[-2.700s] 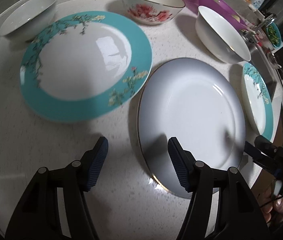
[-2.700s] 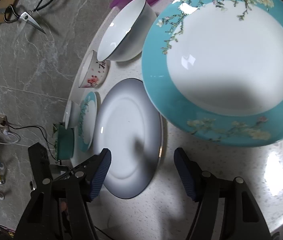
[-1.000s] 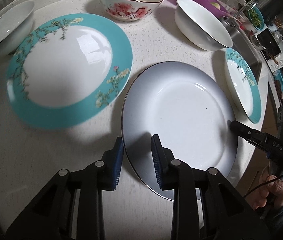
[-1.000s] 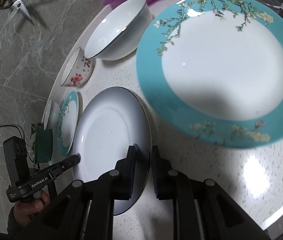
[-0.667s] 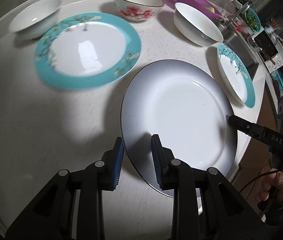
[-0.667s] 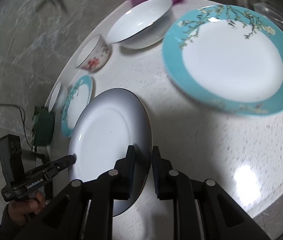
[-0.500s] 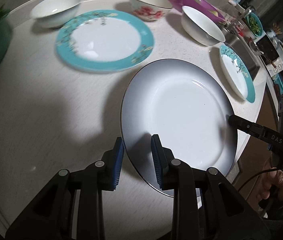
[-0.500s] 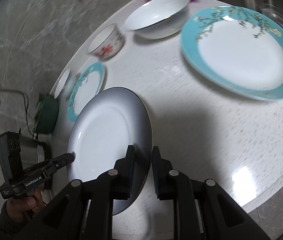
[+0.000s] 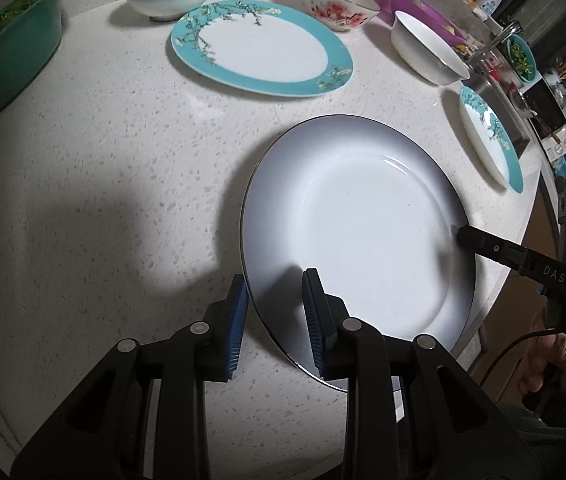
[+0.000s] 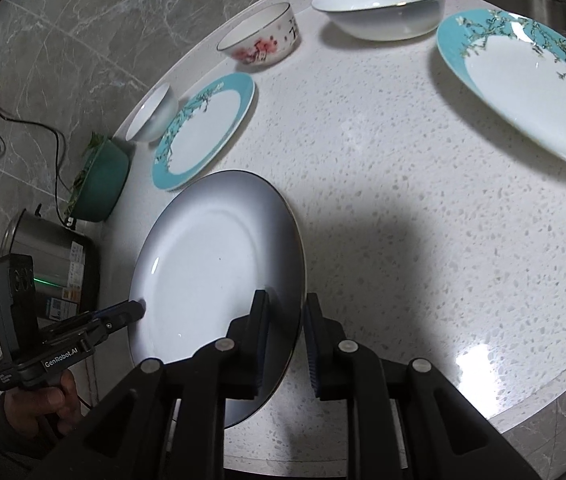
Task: Organize plates and bowls
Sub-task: 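Lift the grey-rimmed plate with the left tool toward the teal floral plate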
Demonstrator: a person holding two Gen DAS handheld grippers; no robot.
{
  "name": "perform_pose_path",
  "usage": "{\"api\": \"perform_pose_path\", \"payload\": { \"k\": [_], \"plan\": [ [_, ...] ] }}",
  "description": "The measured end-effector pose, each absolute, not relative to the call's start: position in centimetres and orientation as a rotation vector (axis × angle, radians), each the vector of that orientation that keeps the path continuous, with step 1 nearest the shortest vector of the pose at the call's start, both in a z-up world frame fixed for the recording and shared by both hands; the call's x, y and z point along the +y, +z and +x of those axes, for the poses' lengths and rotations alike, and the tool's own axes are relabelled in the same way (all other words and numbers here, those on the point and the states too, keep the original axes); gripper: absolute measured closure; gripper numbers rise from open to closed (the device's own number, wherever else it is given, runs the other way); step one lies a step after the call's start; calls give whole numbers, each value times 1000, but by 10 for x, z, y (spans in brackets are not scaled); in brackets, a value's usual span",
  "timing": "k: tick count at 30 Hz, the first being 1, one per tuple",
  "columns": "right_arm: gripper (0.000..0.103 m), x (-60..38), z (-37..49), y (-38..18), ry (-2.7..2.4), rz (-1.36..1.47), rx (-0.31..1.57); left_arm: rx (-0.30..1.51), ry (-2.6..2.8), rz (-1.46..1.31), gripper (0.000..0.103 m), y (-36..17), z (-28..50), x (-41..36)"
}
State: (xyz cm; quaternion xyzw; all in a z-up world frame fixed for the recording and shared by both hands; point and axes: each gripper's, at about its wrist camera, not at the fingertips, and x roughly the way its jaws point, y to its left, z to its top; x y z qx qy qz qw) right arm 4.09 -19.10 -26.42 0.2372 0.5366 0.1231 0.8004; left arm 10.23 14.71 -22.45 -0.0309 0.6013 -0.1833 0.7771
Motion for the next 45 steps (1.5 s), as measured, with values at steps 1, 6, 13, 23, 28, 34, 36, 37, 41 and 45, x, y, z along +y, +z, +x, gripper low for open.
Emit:
{"api": "perform_pose_path", "payload": {
  "k": [1,6,13,23,28,34,36,37,41,45],
  "plan": [
    [83,-190,40,-267,264,505,1156,1302,-396,-65,78,-226,103,147],
    [82,-188,38,-274,265,494,1169,1315,-389,-58,78,-234,103,144],
    [81,-187,38,-273,275,464,1163,1315,-379,-69,78,-238,103,142],
    [77,-189,37,-267,292,438,1154,1270,-347,-133,71,-220,118,151],
    [37,-210,41,-236,266,445,1048,1177,-316,-225,21,-197,139,173],
    [25,-233,74,-209,295,573,978,1180,-363,-322,14,-186,187,181],
    [25,-236,94,-202,337,643,961,1204,-367,-351,14,-187,205,182],
    [25,-235,103,-200,352,661,961,1200,-367,-366,14,-187,213,183],
    [25,-216,148,-191,431,624,969,1172,-330,-352,15,-189,251,186],
    [34,-200,198,-202,487,614,1005,1184,-334,-324,15,-199,294,186]
  ]
}}
